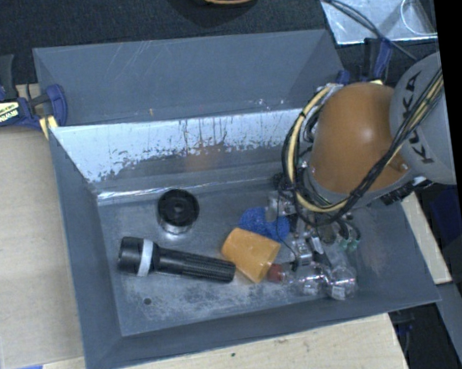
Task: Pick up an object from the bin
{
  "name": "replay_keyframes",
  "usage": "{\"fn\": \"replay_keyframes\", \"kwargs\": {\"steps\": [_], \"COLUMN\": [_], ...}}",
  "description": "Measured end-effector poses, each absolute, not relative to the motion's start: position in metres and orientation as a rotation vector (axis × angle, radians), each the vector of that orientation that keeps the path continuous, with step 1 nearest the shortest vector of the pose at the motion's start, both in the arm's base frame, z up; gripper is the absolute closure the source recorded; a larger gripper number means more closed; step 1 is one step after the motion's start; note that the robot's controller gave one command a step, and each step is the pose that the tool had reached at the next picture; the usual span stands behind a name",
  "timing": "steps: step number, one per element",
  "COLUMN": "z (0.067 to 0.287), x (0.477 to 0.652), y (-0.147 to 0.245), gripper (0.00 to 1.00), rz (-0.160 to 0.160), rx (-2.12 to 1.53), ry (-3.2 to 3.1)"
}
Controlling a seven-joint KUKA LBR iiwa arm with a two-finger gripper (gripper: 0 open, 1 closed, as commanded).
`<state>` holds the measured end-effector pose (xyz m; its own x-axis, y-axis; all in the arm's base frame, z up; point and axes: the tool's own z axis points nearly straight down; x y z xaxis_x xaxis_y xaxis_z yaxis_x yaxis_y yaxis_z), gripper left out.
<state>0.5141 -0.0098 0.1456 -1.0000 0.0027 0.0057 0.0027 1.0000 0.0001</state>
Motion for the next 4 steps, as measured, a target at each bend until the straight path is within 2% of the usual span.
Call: {"fn": "replay_keyframes", "kwargs": {"steps": [1, 2, 3, 4], "z": [0.150, 0.068, 0.131, 0.099], "x": [0.516, 0.497, 0.484, 0.505], "y": [-0.010, -0.105, -0.089, 0.009], "gripper": [0.00, 0.00, 0.00, 0.00], "rz": [0.000, 0.001, 0.001, -0.006], "rx": [-0.003, 0.304, 0.140, 0.927], "ry": [-3.145, -3.118, -3.147, -3.000]}}
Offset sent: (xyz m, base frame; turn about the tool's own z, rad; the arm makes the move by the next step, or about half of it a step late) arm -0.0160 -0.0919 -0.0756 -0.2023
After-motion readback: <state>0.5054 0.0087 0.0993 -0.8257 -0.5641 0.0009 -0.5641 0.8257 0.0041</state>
